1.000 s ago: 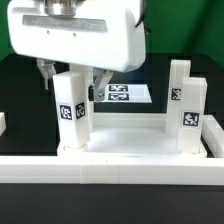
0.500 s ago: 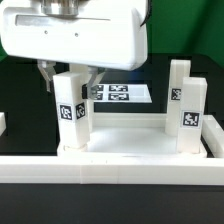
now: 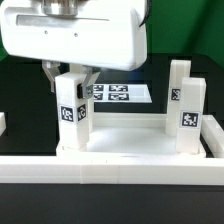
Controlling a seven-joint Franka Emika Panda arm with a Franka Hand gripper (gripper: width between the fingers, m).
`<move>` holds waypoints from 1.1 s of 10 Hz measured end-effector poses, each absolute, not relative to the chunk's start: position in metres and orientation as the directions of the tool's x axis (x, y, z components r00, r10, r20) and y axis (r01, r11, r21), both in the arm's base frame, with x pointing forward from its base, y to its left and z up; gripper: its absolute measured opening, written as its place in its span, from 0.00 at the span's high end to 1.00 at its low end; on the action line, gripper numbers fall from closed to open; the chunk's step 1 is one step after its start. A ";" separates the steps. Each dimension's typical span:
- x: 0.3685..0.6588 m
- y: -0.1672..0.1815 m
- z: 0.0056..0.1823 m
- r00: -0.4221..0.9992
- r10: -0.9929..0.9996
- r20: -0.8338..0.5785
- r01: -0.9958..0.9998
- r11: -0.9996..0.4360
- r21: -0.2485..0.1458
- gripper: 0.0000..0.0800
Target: Assemble desk
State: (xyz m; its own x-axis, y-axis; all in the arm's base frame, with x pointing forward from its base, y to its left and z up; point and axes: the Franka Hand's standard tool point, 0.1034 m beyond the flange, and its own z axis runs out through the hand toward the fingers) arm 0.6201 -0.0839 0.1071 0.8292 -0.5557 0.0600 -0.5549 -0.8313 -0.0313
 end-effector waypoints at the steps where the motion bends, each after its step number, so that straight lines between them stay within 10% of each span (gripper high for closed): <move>1: 0.620 -0.084 0.107 0.743 -0.667 0.051 -0.665 -0.745 -0.050 0.64; 11: 0.621 -0.082 0.105 -0.038 -0.999 -0.031 -0.996 0.041 -0.081 0.64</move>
Offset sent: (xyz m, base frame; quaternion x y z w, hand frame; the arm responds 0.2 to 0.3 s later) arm -0.0062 0.0006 -0.0066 0.0205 -0.0229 0.2186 0.9753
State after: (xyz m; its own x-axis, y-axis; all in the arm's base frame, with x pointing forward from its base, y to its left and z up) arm 0.6207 -0.0819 0.1050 -0.0382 -0.9988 -0.0312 -0.9959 0.0406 -0.0806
